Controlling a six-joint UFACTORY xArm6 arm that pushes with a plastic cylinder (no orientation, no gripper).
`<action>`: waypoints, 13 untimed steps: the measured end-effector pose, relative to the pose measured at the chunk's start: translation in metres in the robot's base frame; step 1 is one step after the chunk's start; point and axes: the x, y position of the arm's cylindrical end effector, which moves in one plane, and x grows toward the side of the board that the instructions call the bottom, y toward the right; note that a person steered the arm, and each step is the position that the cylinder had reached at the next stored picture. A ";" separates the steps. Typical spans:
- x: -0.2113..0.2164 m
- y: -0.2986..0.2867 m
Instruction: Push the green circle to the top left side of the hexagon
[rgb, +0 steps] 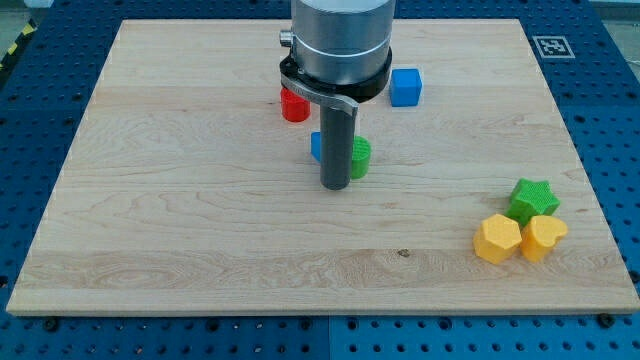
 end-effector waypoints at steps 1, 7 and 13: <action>-0.019 -0.014; -0.025 0.052; 0.017 0.057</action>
